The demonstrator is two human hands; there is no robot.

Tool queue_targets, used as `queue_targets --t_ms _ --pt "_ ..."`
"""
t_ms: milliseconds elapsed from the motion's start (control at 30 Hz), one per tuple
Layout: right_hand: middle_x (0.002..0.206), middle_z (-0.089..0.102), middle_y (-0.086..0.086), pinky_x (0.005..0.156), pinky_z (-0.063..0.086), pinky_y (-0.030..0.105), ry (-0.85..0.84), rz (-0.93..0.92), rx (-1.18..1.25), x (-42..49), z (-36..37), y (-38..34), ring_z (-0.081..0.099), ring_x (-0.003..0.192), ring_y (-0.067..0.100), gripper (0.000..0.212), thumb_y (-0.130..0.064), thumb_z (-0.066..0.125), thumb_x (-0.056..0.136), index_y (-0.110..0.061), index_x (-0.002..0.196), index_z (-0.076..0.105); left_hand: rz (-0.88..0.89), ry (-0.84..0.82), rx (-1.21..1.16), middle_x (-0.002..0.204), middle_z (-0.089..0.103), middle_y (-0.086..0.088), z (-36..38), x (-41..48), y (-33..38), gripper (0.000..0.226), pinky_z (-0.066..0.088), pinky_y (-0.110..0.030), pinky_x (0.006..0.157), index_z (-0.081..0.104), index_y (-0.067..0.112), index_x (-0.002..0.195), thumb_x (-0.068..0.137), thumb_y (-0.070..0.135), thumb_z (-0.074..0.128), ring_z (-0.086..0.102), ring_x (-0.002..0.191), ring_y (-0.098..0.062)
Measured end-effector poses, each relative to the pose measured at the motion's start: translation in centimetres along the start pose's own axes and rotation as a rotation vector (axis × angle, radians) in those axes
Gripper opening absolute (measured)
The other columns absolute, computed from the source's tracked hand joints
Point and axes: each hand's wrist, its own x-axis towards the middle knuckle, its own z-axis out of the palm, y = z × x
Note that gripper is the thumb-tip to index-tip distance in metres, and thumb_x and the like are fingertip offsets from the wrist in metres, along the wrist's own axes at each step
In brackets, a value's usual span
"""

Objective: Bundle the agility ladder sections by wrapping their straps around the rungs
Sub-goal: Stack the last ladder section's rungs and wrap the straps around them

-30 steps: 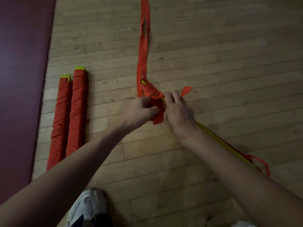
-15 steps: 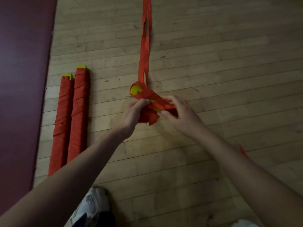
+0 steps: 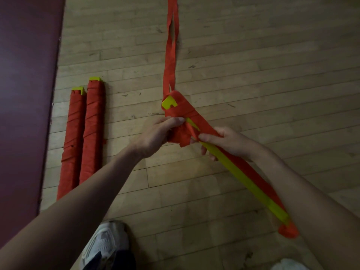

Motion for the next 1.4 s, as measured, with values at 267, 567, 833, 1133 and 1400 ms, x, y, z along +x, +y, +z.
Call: queue_targets --t_ms 267,567,833,1133,1400 --pt "0.075 0.065 0.012 0.056 0.055 0.032 0.016 0.031 0.138 0.5 0.3 0.9 0.063 0.057 0.019 0.021 -0.027 0.043 0.100 -0.011 0.100 0.056 -0.075 -0.064 0.059 0.096 0.073 -0.009 -0.2 -0.5 -0.7 0.032 0.055 -0.031 0.077 0.065 0.004 0.109 0.089 0.028 0.057 0.070 0.085 -0.020" --pt "0.070 0.059 0.009 0.047 0.051 0.029 0.225 0.012 0.046 2.0 0.9 1.6 0.056 0.046 0.012 0.012 -0.027 0.042 0.102 -0.019 0.096 0.051 -0.264 0.028 0.037 0.084 0.072 -0.011 1.1 -0.9 -0.8 0.027 0.049 -0.018 0.050 0.063 -0.004 0.107 0.089 0.017 0.064 0.070 0.069 -0.016" --pt "0.074 0.059 0.002 0.065 0.055 0.045 0.333 -0.028 -0.412 2.2 1.4 2.5 0.058 0.061 0.020 0.023 -0.036 0.040 0.101 -0.025 0.118 0.050 -0.180 0.038 0.082 0.073 0.070 -0.006 1.5 -0.8 0.9 0.017 0.046 -0.014 0.046 0.063 -0.005 0.103 0.094 0.008 0.056 0.067 0.057 -0.008" --pt "0.129 0.051 0.013 0.070 0.034 0.034 0.325 0.008 -0.952 2.2 3.2 2.2 0.055 0.107 0.035 0.035 -0.028 0.030 0.104 -0.015 0.136 0.033 -0.137 0.125 0.214 0.088 0.075 -0.008 2.9 -0.8 0.4 0.027 0.050 -0.036 0.069 0.063 -0.007 0.108 0.096 0.016 0.055 0.072 0.070 -0.019" --pt "0.140 0.030 0.015 0.094 0.041 0.041 0.353 -0.059 -1.302 2.0 4.2 2.7 0.041 0.121 0.034 0.050 -0.017 0.035 0.100 -0.013 0.147 0.016 -0.156 0.319 0.104 0.076 0.074 -0.009 3.3 -0.9 -0.1 0.029 0.049 -0.020 0.050 0.068 0.007 0.090 0.088 0.036 0.066 0.071 0.063 -0.016"
